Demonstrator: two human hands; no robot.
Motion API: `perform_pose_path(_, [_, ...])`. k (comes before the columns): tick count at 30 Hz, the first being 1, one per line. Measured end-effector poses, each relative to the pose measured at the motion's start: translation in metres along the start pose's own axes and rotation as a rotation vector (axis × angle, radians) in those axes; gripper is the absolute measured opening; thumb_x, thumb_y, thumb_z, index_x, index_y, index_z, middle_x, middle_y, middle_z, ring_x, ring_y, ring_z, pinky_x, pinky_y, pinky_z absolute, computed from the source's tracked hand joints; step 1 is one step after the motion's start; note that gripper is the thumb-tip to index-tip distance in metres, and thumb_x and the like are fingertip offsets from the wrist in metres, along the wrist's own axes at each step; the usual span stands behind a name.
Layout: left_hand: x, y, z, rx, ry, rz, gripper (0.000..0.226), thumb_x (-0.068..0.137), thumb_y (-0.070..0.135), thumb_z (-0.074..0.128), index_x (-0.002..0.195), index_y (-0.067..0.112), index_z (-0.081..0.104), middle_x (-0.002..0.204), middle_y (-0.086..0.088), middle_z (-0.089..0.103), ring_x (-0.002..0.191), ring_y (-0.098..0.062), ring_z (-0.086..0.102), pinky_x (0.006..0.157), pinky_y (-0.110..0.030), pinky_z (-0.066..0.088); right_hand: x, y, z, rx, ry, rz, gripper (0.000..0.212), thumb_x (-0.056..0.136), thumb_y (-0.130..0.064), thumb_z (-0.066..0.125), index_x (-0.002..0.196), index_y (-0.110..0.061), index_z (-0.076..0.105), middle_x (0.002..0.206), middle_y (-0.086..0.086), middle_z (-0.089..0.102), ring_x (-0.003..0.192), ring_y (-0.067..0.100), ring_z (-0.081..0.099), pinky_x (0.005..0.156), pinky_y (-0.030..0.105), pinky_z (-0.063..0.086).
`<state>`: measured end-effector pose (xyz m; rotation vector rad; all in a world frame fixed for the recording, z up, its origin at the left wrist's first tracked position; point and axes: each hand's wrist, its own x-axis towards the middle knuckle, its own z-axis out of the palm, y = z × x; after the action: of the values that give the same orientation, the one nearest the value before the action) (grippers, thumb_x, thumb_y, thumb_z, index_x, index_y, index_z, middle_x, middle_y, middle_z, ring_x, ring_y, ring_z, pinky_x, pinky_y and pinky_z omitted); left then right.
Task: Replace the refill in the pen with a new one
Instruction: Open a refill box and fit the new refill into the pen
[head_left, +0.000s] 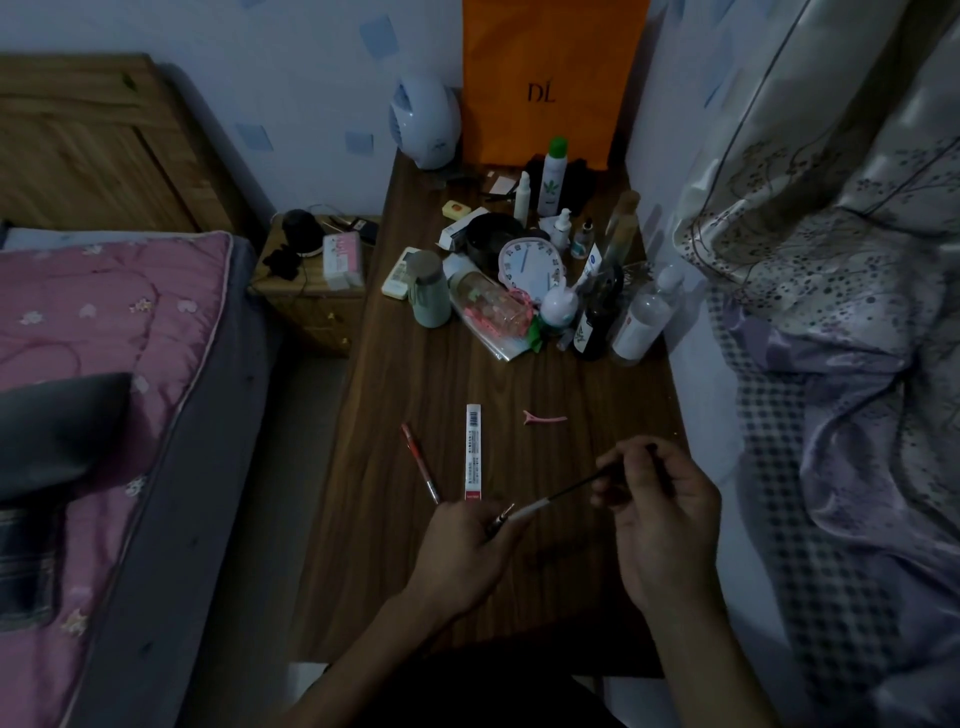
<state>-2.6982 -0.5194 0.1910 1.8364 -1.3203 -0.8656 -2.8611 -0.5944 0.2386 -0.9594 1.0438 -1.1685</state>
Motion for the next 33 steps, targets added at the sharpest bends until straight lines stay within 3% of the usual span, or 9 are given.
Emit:
perform_pose_path(5, [0.0003,0.0019,0.0009,-0.023,-0.023,-0.045,0.044,0.089,0.042,0.063,0.06,0.009,0.059,0.048,0.007,0.045,0.045,-0.004,0.041,0.049,-0.031,0.037,-0.0038,0.0012,0.0063,-0.12,0.012,-0.062,0.012,0.086,-0.031,0.061,0.086,-0.029,0.073,0.083,0.004,0.073,0.07,0.018,0.068,0.058,0.028,0.057])
perform_pose_path(9, [-0.0018,0.0029,-0.0006,-0.022,-0.013,-0.025,0.043,0.087,0.038,0.065,0.05,0.024,0.049,0.043,0.011,0.044,0.043,-0.002,0.042,0.047,-0.018,0.03,-0.0046,0.0034,0.0039,-0.169,0.034,-0.092,0.013,0.088,-0.034,0.06,0.089,-0.03,0.072,0.084,0.004,0.073,0.07,0.018,0.069,0.058,0.029,0.058])
perform_pose_path(14, [-0.0025,0.0034,-0.0018,-0.036,-0.018,0.003,0.029,0.088,0.036,0.065,0.061,0.024,0.06,0.049,0.012,0.051,0.046,0.0,0.047,0.049,-0.015,0.033,-0.0046,0.0043,0.0023,-0.155,0.04,-0.088,0.013,0.088,-0.033,0.061,0.09,-0.029,0.073,0.085,0.004,0.073,0.071,0.017,0.069,0.058,0.028,0.058])
perform_pose_path(18, [-0.0022,0.0047,-0.0036,-0.025,-0.051,0.011,0.026,0.087,0.038,0.063,0.075,0.015,0.066,0.061,0.0,0.063,0.054,-0.007,0.055,0.055,-0.031,0.046,-0.0042,0.0052,0.0025,-0.146,0.035,-0.083,0.013,0.088,-0.034,0.061,0.09,-0.028,0.073,0.085,0.004,0.072,0.071,0.018,0.069,0.058,0.028,0.058])
perform_pose_path(21, [-0.0025,0.0045,-0.0049,-0.017,-0.063,0.012,0.029,0.085,0.041,0.061,0.08,0.012,0.063,0.065,-0.004,0.063,0.055,-0.008,0.053,0.056,-0.036,0.046,-0.0047,0.0057,0.0028,-0.15,0.044,-0.087,0.013,0.089,-0.033,0.061,0.091,-0.028,0.073,0.086,0.004,0.073,0.071,0.018,0.069,0.058,0.028,0.058])
perform_pose_path(28, [-0.0028,0.0046,-0.0056,0.032,-0.072,0.073,0.022,0.087,0.034,0.064,0.073,0.031,0.046,0.059,0.016,0.052,0.053,0.0,0.049,0.051,-0.01,0.03,-0.0036,0.0055,0.0007,-0.172,0.105,-0.106,0.017,0.095,-0.019,0.06,0.09,-0.029,0.073,0.086,0.003,0.073,0.07,0.018,0.069,0.058,0.028,0.059])
perform_pose_path(33, [-0.0034,0.0038,-0.006,0.074,-0.068,0.103,0.024,0.084,0.037,0.065,0.087,0.023,0.046,0.061,0.016,0.05,0.056,0.004,0.051,0.051,-0.007,0.029,-0.0058,0.0032,0.002,-0.155,0.11,-0.115,0.012,0.089,-0.028,0.061,0.089,-0.03,0.073,0.085,0.003,0.073,0.069,0.017,0.069,0.057,0.027,0.058])
